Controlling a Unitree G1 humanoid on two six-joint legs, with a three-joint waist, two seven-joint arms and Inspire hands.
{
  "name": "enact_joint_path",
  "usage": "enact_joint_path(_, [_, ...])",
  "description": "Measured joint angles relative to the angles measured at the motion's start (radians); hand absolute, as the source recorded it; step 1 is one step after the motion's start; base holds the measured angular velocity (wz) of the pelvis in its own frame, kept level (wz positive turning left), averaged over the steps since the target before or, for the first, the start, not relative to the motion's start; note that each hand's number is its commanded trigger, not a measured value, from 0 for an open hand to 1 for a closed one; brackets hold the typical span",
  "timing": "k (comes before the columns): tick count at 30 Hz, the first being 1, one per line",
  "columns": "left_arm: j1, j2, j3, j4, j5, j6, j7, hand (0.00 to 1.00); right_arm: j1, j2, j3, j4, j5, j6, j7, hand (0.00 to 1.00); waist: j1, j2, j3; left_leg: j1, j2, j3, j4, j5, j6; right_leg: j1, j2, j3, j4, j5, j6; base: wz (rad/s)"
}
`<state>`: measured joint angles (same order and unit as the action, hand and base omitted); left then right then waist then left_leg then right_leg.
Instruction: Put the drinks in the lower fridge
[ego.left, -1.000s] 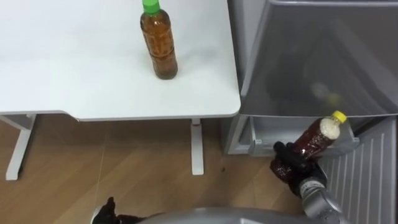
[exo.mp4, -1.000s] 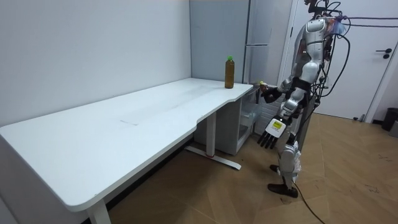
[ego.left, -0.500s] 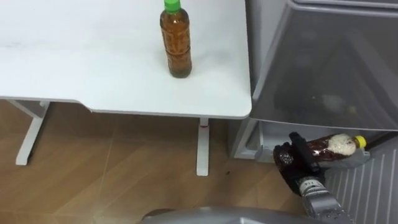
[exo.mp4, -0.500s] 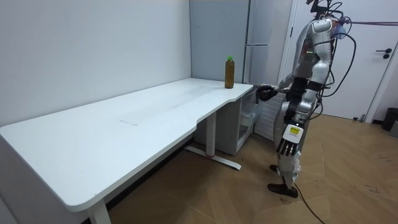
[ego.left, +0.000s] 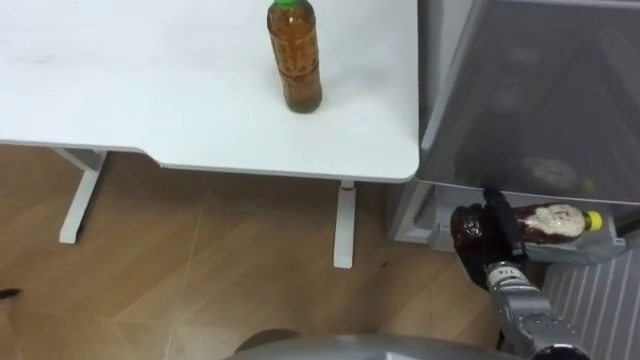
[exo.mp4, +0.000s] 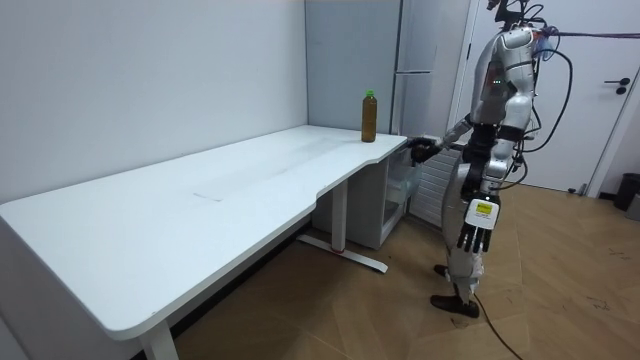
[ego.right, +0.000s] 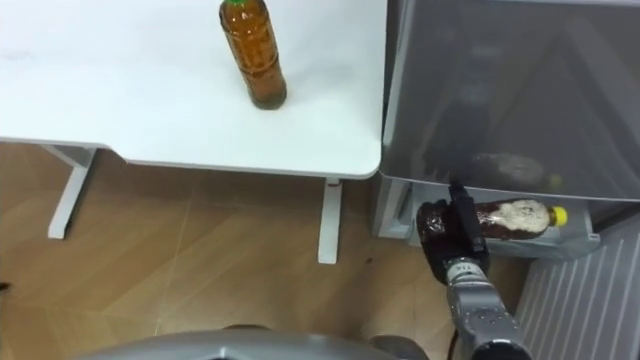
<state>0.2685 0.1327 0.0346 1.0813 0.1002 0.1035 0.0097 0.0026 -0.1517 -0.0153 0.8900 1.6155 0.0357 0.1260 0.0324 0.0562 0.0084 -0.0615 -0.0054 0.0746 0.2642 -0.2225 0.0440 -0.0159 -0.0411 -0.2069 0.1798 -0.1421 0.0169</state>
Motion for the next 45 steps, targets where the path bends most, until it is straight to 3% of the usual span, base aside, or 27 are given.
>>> enact_joint_path(3, [-0.069,0.007,0.001,0.000,0.000,0.001,0.007,0.00,-0.080,0.000,-0.032,0.047,-0.007,0.028,0.000,1.00,-0.011,-0.005,0.0152,-0.059,-0.006,-0.002,0.009,0.022,0.008,-0.066,-0.011,-0.001,0.027,0.010,-0.001,0.03])
enact_joint_path(9, [-0.156,0.007,0.000,0.001,-0.022,-0.003,0.022,0.00,-0.226,0.000,-0.097,0.167,-0.006,0.033,-0.013,1.00,-0.007,-0.006,0.0182,-0.140,-0.020,-0.001,0.011,0.065,0.026,-0.171,-0.038,0.003,0.071,0.019,0.008,0.00])
enact_joint_path(16, [-0.190,0.017,-0.038,0.021,-0.064,-0.003,0.033,0.00,-0.376,-0.015,-0.167,0.299,-0.010,0.032,-0.019,1.00,0.002,-0.016,0.0216,-0.230,-0.037,-0.011,0.012,0.118,0.033,-0.279,-0.054,0.008,0.105,0.039,0.002,0.07])
enact_joint_path(21, [-0.217,0.026,-0.083,0.047,-0.069,-0.002,0.052,0.00,-0.448,-0.054,-0.181,0.313,-0.039,0.032,-0.029,1.00,0.004,-0.021,0.0244,-0.327,-0.055,-0.021,0.020,0.159,0.042,-0.392,-0.080,-0.001,0.164,0.043,0.000,0.11])
enact_joint_path(24, [-0.228,0.034,-0.097,0.043,-0.069,-0.004,0.063,0.00,-0.490,-0.065,-0.181,0.313,-0.050,0.031,-0.051,1.00,0.009,-0.029,0.0278,-0.380,-0.060,-0.020,0.045,0.160,0.043,-0.453,-0.086,0.011,0.198,0.043,-0.001,-0.07])
enact_joint_path(29, [-0.281,0.041,-0.143,0.033,-0.069,-0.025,0.093,0.00,-0.557,-0.118,-0.174,0.313,-0.055,0.030,-0.091,1.00,0.059,-0.046,0.0312,-0.470,-0.066,-0.021,0.044,0.173,0.029,-0.559,-0.096,0.009,0.216,0.042,-0.003,-0.11])
enact_joint_path(32, [-0.299,0.041,-0.184,0.034,-0.069,-0.026,0.106,0.00,-0.605,-0.137,-0.163,0.314,-0.054,0.027,-0.144,1.00,0.062,-0.049,0.0324,-0.498,-0.073,-0.027,0.023,0.177,0.023,-0.591,-0.099,0.010,0.209,0.041,-0.003,0.02])
enact_joint_path(35, [-0.325,0.041,-0.206,0.034,-0.086,-0.029,0.115,0.00,-0.631,-0.160,-0.163,0.317,-0.064,0.015,-0.196,1.00,0.067,-0.049,0.0328,-0.504,-0.068,-0.025,-0.033,0.189,0.006,-0.595,-0.109,-0.016,0.161,0.042,-0.004,0.17])
enact_joint_path(37, [-0.332,0.041,-0.209,0.036,-0.134,-0.044,0.116,0.00,-0.631,-0.180,-0.163,0.322,-0.077,0.002,-0.233,1.00,0.089,-0.051,0.0330,-0.505,-0.058,-0.012,-0.066,0.198,-0.008,-0.595,-0.108,-0.034,0.131,0.042,-0.004,0.03])
enact_joint_path(42, [-0.325,0.047,-0.243,0.037,-0.229,-0.052,0.115,0.00,-0.631,-0.197,-0.158,0.359,-0.090,-0.015,-0.318,1.00,0.117,-0.046,0.0312,-0.521,-0.024,0.033,-0.148,0.214,-0.032,-0.604,-0.075,-0.055,0.061,0.038,-0.008,0.00])
enact_joint_path(43, [-0.326,0.047,-0.247,0.038,-0.229,-0.053,0.115,0.00,-0.630,-0.198,-0.158,0.366,-0.090,-0.015,-0.327,1.00,0.118,-0.045,0.0315,-0.524,-0.017,0.047,-0.149,0.216,-0.032,-0.611,-0.072,-0.046,0.079,0.035,-0.013,0.34])
enact_joint_path(44, [-0.331,0.048,-0.255,0.041,-0.228,-0.057,0.115,0.00,-0.628,-0.200,-0.161,0.381,-0.090,-0.018,-0.342,1.00,0.116,-0.035,0.0348,-0.527,0.010,0.098,-0.143,0.227,-0.023,-0.640,-0.060,-0.012,0.216,0.017,-0.041,0.77])
enact_joint_path(45, [-0.335,0.056,-0.276,0.042,-0.227,-0.069,0.115,0.00,-0.618,-0.201,-0.164,0.398,-0.090,-0.033,-0.365,1.00,0.103,-0.040,0.0315,-0.528,0.019,0.142,-0.136,0.235,-0.027,-0.640,-0.058,0.013,0.370,-0.035,-0.066,0.94])
